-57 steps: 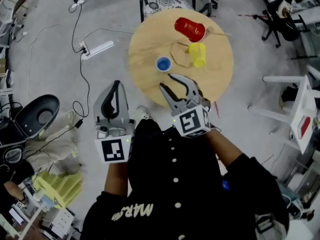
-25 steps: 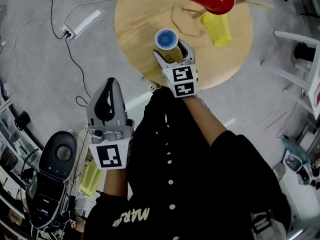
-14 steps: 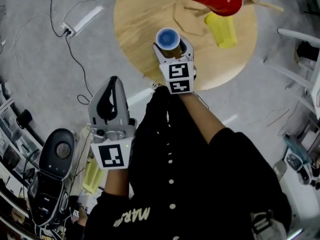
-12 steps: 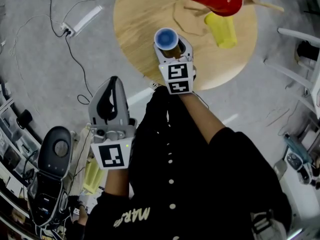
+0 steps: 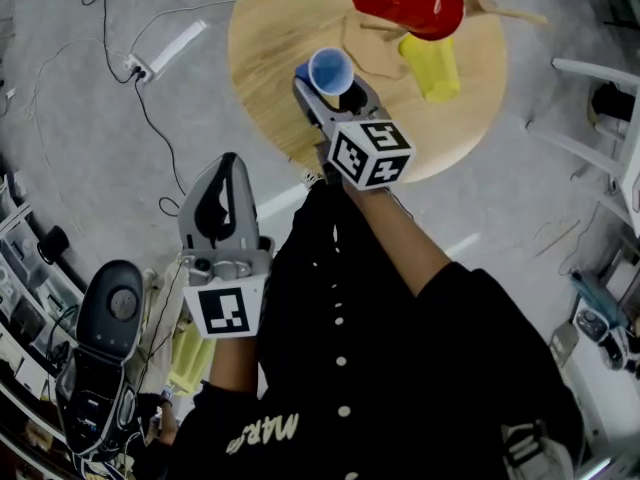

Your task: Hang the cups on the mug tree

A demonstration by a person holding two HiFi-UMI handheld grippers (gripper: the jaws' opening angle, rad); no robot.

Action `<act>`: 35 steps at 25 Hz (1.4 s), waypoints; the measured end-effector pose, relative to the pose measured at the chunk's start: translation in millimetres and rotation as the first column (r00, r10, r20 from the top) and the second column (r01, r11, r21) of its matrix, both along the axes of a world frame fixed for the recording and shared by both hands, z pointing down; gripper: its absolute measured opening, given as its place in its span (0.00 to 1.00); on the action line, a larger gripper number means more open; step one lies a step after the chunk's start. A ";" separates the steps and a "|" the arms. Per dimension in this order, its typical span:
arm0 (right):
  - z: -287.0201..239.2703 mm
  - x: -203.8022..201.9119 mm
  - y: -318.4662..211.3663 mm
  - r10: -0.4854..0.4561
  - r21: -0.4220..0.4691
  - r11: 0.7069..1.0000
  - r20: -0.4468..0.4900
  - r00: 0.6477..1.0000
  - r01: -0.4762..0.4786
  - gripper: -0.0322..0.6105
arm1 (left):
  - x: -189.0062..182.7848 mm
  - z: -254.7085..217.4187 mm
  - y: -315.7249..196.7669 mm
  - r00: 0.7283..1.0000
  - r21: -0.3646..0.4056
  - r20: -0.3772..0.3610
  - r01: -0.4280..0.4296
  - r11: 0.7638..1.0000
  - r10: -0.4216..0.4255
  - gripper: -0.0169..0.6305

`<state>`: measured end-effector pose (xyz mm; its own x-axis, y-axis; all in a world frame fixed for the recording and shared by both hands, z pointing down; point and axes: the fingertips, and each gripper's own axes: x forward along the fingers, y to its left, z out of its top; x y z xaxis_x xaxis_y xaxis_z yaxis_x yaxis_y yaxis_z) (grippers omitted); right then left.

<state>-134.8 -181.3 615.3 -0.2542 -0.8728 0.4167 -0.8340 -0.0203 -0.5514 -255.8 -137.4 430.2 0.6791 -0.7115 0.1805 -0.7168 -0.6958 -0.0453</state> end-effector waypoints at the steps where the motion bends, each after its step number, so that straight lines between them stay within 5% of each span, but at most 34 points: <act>1: -8.4 2.7 -4.3 0.024 0.020 0.999 0.075 0.997 -0.025 0.51 | 3.7 -3.0 -0.2 1.000 0.007 0.001 -0.005 1.000 0.005 0.02; 8: -42.9 26.5 -24.2 0.101 0.107 0.980 0.458 0.883 -0.167 0.49 | 24.8 -17.5 3.4 0.999 0.032 0.004 -0.038 0.999 0.038 0.02; 13: -68.9 34.2 -39.7 -0.008 0.243 0.953 0.613 0.790 -0.179 0.49 | 32.8 -18.6 5.7 0.998 0.035 0.010 -0.055 0.998 0.055 0.02; 23: -57.1 73.7 -30.7 0.010 0.236 0.928 0.759 0.650 -0.289 0.48 | 55.7 -17.5 13.2 0.997 0.032 0.021 -0.073 0.997 0.072 0.02; 28: -38.4 84.2 -21.1 0.074 0.187 0.917 0.787 0.613 -0.352 0.48 | 52.9 -18.5 13.9 0.997 0.036 0.020 -0.075 0.997 0.074 0.02; 35: -40.2 98.0 -12.9 0.107 0.155 0.880 0.857 0.504 -0.450 0.49 | 57.2 -17.8 15.7 0.996 0.034 0.025 -0.085 0.996 0.084 0.02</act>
